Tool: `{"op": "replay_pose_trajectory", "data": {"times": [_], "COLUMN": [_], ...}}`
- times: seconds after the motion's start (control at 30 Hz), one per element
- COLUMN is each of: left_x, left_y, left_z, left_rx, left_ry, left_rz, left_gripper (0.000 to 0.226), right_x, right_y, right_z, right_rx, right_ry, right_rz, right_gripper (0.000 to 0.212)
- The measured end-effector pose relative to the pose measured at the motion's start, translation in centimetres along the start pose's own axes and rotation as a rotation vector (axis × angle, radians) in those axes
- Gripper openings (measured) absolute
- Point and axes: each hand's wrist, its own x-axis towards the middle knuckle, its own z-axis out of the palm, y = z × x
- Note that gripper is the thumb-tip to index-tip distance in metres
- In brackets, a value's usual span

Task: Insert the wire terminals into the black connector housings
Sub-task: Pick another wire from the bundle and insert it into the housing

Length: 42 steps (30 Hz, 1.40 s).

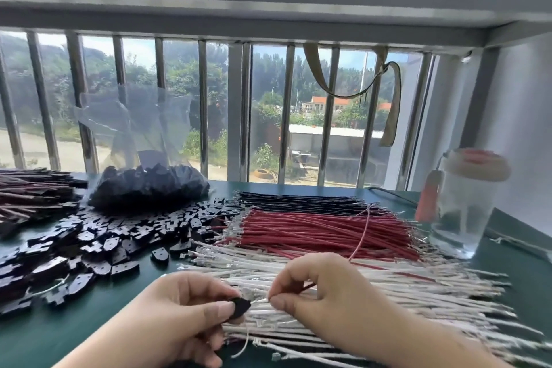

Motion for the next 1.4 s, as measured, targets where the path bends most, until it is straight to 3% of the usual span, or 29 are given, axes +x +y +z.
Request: {"op": "replay_pose_trajectory", "data": {"times": [0.17,0.47,0.6,0.67,0.77,1.03,1.2,1.4], "left_x": [-0.1,-0.4,-0.7,-0.7,-0.8,-0.8,-0.6,-0.5], "left_y": [0.0,0.5,0.5,0.6,0.6,0.6,0.4,0.2], "left_z": [0.0,0.7,0.5,0.5,0.6,0.4,0.4,0.5], "left_rx": [0.04,0.033,0.003,-0.019,-0.049,-0.031,-0.002,0.074], "left_ry": [0.003,0.01,0.002,-0.001,-0.026,-0.049,-0.012,0.063], "left_rz": [0.003,0.037,0.108,0.143,0.166,0.162,0.196,0.247], "left_gripper": [0.018,0.019,0.068,0.075,0.075,0.072,0.073,0.073], "right_x": [-0.2,-0.4,-0.4,-0.4,-0.6,-0.8,-0.5,-0.3], "right_y": [0.2,0.3,0.2,0.1,0.1,0.3,0.9,1.0], "right_z": [0.1,0.2,0.1,0.0,-0.1,0.0,0.4,0.8], "right_rx": [-0.003,0.021,0.106,0.129,0.146,0.109,-0.036,-0.139], "right_ry": [0.005,0.042,0.056,0.067,0.108,0.191,0.209,0.194], "right_rz": [-0.01,-0.007,-0.018,-0.039,-0.078,-0.145,-0.21,-0.26], "right_gripper": [0.006,0.006,0.005,0.009,0.018,0.014,0.006,0.019]}}
